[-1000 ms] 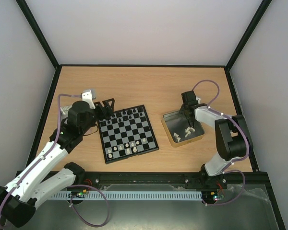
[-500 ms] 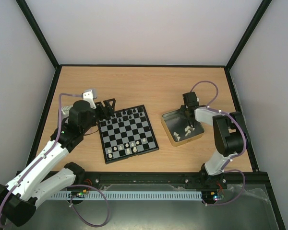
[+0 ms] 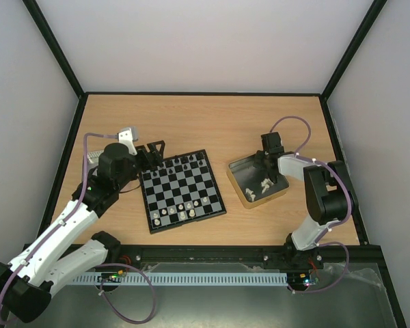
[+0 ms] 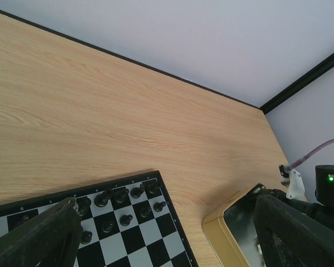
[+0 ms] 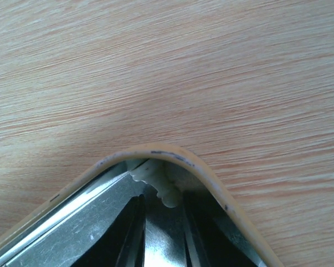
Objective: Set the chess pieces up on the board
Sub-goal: Pick up the chess piece from the storage box.
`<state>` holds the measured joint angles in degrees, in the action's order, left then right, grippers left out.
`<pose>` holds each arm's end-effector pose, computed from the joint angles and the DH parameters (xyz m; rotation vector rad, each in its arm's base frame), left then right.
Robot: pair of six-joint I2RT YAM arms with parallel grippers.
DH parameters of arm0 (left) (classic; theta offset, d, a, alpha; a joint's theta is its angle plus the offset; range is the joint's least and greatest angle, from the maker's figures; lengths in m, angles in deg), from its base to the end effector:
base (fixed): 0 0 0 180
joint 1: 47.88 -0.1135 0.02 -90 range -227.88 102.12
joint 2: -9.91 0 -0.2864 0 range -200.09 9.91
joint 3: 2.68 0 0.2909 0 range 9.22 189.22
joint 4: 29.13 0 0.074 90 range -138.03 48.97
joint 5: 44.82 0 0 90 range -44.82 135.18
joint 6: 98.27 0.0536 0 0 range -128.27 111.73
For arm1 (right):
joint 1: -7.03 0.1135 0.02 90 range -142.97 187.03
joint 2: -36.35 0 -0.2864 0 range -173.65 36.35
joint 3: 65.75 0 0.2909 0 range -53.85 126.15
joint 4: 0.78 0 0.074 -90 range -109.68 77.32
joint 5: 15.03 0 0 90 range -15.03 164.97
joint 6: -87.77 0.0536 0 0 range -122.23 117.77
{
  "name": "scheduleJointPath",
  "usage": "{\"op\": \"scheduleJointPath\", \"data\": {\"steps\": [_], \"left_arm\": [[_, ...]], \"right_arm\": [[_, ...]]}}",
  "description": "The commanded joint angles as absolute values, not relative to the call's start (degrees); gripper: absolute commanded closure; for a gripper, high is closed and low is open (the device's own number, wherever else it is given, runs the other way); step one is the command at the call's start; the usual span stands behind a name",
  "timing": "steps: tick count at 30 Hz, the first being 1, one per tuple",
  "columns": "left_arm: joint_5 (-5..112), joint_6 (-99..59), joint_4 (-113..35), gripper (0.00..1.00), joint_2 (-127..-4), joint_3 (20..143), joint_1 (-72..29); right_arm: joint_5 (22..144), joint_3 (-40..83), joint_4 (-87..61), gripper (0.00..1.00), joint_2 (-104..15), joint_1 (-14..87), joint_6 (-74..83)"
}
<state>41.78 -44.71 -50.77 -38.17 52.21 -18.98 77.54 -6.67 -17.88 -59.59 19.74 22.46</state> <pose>0.2123 -0.1136 0.3285 -0.1677 1.8873 -0.7397 0.3481 0.0810 0.1207 0.2467 2.5293 0.3190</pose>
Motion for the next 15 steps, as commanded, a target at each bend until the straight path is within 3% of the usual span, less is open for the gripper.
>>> {"op": "scheduleJointPath", "data": {"steps": [1,15], "left_arm": [[42.28,-45.04,-49.56,0.14,-38.46,51.97,-19.32],[42.54,-45.27,-49.34,0.14,-38.65,51.78,-19.32]], "right_arm": [[74.48,-7.06,-17.14,0.79,-58.74,19.54,22.62],[72.74,-7.84,-12.25,0.77,-59.02,19.56,17.36]]}}
